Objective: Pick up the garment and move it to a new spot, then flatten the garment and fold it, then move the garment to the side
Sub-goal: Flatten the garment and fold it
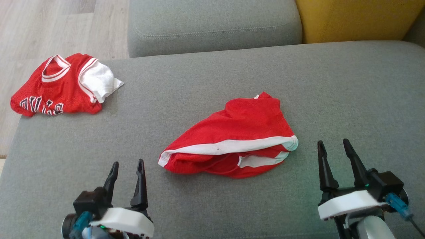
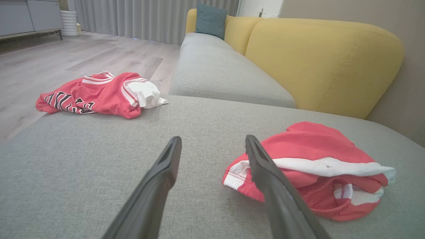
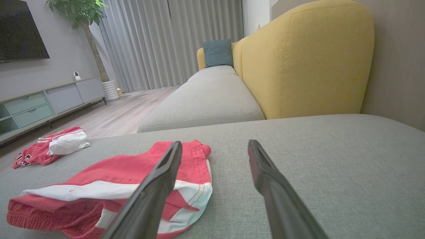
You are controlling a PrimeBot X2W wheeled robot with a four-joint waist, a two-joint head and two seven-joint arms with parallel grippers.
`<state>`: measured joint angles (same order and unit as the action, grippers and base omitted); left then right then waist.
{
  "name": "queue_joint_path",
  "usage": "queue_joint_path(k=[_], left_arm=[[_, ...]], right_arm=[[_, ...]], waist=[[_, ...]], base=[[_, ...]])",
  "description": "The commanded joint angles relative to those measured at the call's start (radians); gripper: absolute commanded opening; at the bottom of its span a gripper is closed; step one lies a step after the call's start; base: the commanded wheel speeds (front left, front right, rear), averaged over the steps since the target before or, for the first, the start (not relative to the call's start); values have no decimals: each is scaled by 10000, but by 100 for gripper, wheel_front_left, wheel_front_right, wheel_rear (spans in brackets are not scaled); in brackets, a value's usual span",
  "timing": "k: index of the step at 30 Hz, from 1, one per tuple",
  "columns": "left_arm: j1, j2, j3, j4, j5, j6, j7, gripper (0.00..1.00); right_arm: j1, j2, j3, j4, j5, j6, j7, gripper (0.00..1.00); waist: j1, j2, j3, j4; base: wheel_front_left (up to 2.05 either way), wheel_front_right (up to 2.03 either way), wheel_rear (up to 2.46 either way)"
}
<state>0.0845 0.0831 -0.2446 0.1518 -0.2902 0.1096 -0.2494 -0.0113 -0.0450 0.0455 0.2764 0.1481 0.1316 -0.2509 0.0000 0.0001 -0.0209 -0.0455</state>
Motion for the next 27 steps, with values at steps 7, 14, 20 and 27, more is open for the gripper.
queue_joint_path(k=[7,14,20,27], left_arm=[[-201,-200,625,-207,312,-268,-123,100],[-147,-282,734,-126,381,-386,-124,100],[-110,-310,777,-85,429,-422,-124,100],[-76,-323,768,-116,489,-423,-124,100]], right_arm=[[-399,-52,270,-264,-2,-9,-109,100],[-380,-52,294,-282,-28,-9,-109,100],[-345,-52,304,-255,-65,-9,-109,100],[-585,-52,169,268,-350,-9,-62,100]], waist=[[0,-1,-41,5],[0,-1,-32,-17],[0,-1,-26,-23],[0,-1,48,21]], base=[[0,0,0],[0,0,0],[0,0,0],[0,0,0]])
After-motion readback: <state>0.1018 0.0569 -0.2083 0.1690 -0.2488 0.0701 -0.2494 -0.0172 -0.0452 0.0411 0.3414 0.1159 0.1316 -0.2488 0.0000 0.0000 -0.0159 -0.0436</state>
